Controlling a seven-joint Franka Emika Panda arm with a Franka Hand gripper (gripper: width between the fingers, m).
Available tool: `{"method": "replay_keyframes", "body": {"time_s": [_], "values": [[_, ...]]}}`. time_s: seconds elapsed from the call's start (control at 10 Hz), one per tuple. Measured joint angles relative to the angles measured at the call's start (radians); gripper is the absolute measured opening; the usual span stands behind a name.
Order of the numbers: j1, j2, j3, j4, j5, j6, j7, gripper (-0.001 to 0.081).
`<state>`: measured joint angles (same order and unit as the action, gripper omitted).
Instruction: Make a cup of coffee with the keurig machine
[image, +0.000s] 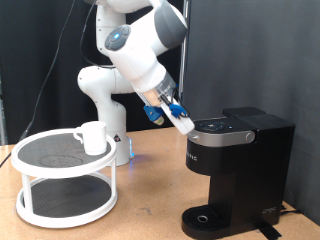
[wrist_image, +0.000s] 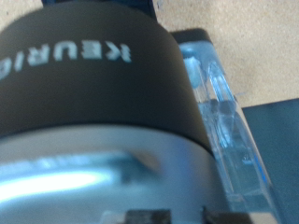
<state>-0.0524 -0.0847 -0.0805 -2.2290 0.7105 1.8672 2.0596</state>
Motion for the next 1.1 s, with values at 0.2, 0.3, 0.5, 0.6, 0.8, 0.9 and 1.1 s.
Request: {"method": "replay_keyframes", "body": {"time_s": [0.2,0.3,0.5,0.6,0.8,0.9,1.1], "values": [[0.0,-0.067,-0.001,-0.036,0.023,-0.016,-0.01,0.0],[0.0,-0.09,-0.003,-0.052,0.036,-0.025,-0.019,0.0],[0.0,-0.089,-0.001,-0.057,0.04,0.004,-0.019,0.0],[0.0,-0.097,0.0,-0.07,0.058,0.03,-0.019,0.0],[-0.002,-0.145,-0.001,-0.132,0.088,0.085,-0.016,0.0],[-0.007,-0.179,-0.004,-0.169,0.085,0.084,-0.012,0.0],[-0.024,-0.246,-0.008,-0.241,0.083,0.099,-0.001,0.0]]}}
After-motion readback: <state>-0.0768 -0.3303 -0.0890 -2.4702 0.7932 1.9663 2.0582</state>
